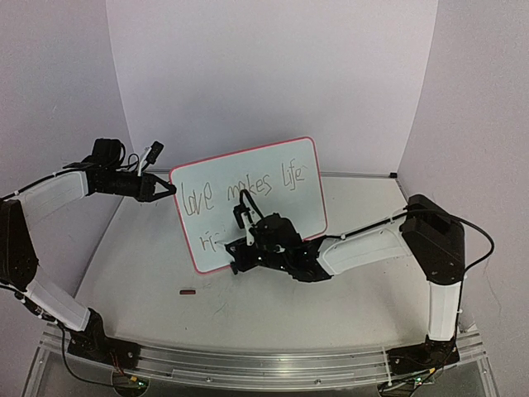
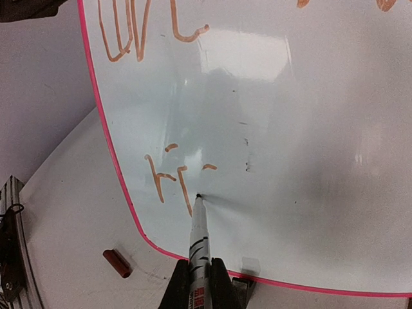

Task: Write a sentence on the whiteboard

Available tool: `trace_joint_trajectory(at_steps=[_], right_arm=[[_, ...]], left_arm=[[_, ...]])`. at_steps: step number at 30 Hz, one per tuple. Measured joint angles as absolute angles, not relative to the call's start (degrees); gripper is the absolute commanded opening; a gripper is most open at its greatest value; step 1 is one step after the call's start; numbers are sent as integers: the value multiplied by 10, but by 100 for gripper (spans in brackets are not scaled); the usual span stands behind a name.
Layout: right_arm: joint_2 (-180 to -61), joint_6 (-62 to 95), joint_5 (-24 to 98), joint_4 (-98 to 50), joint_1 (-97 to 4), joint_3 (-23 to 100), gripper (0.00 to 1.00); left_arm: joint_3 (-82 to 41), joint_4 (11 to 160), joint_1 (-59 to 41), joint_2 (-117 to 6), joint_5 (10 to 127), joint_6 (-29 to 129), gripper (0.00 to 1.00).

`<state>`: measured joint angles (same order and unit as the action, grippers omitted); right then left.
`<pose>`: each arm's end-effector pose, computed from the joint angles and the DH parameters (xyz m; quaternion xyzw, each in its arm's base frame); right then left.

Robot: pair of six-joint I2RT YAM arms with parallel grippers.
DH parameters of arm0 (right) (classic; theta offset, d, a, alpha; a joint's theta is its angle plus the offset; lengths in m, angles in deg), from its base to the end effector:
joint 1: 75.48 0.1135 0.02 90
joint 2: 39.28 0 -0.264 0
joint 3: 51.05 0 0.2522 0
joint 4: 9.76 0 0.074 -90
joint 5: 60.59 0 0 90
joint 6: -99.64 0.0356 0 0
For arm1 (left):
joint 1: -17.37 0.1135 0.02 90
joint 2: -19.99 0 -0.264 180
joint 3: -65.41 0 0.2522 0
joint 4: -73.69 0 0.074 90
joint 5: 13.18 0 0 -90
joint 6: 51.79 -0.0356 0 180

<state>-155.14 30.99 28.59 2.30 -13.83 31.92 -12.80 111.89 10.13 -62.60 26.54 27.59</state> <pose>0.2138 0.3952 0.1751 -0.2798 0.7743 0.3717 0.4290 0.3027 -0.0661 0.2906 0.2974 0.7923 -0.3781 0.3753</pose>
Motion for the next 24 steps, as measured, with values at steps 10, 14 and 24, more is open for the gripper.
trace_joint_trajectory(at_steps=[10, 14, 24], right_arm=[[-1551, 314, 289, 33, -138, 307, 0], [-1549, 318, 288, 35, -138, 301, 0], [-1538, 318, 273, 43, -138, 301, 0]], left_arm=[[-128, 1119, 101, -626, 265, 276, 0], [-128, 1119, 101, -626, 265, 276, 0], [-128, 1119, 101, -626, 265, 276, 0]])
